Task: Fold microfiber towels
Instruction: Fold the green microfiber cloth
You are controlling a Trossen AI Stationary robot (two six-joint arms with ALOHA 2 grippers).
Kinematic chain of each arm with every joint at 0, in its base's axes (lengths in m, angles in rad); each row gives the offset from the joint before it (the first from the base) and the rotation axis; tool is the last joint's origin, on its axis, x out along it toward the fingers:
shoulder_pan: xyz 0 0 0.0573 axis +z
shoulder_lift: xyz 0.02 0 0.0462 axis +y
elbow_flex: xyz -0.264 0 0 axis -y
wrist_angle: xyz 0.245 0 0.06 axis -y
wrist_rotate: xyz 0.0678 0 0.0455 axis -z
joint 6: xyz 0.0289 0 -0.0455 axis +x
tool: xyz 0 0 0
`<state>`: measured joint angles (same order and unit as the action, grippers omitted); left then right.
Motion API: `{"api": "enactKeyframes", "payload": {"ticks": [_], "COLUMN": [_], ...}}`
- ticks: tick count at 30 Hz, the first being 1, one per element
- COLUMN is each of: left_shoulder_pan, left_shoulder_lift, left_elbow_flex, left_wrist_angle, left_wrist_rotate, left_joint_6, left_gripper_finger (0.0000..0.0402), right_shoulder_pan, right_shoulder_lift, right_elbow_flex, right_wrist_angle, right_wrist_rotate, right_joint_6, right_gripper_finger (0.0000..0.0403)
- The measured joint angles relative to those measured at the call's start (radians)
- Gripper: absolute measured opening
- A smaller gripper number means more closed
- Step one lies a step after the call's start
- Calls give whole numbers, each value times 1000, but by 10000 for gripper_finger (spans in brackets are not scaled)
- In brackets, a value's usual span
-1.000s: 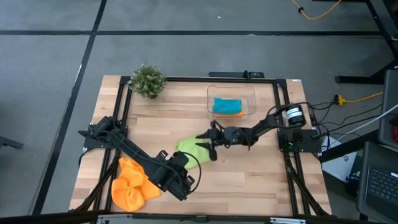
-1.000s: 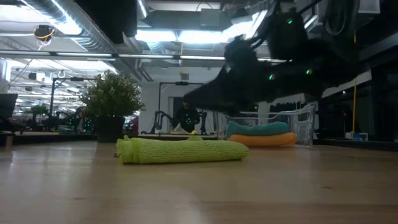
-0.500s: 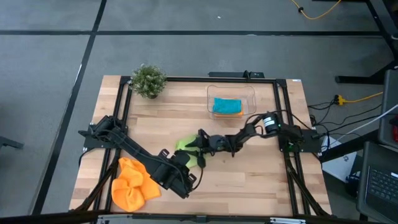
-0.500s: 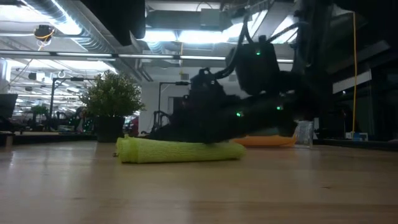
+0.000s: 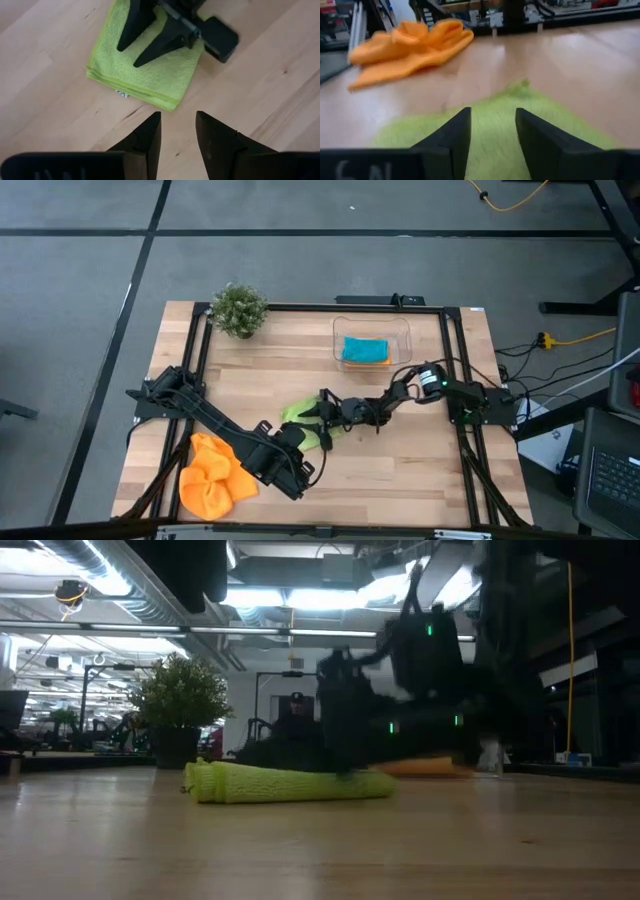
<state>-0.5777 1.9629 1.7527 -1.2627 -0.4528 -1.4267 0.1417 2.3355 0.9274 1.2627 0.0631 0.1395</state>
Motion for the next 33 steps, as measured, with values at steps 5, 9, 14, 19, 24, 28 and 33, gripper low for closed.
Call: {"api": "enactKeyframes", "payload": {"ticks": [5, 9, 14, 19, 24, 28, 33], "left_shoulder_pan": [0, 0, 0, -1, -4, -23, -38], "left_shoulder_lift": [0, 0, 0, 0, 0, 0, 0], "left_elbow_flex": [0, 0, 0, 0, 0, 0, 0], "left_wrist_angle": [0, 3, 4, 8, 8, 11, 11], "left_wrist_rotate": [0, -1, -2, -4, -3, -1, -9], "left_joint_6": [8, 23, 24, 23, 24, 24, 24], "left_gripper_finger": [114, 114, 114, 114, 114, 114, 114], "right_shoulder_pan": [1, 4, 7, 6, 20, 28, -1], "right_shoulder_lift": [-180, -291, -350, -349, -391, -511, -722], "right_elbow_flex": [-16, -16, -14, -15, -16, -14, -14], "right_wrist_angle": [-231, -329, -391, -470, -504, -747, -1216], "right_wrist_rotate": [1, -16, -34, -34, -205, -267, -204], "right_joint_6": [43, 22, 12, 2, 91, 72, 61], "right_gripper_finger": [157, 157, 157, 157, 157, 157, 157]}}
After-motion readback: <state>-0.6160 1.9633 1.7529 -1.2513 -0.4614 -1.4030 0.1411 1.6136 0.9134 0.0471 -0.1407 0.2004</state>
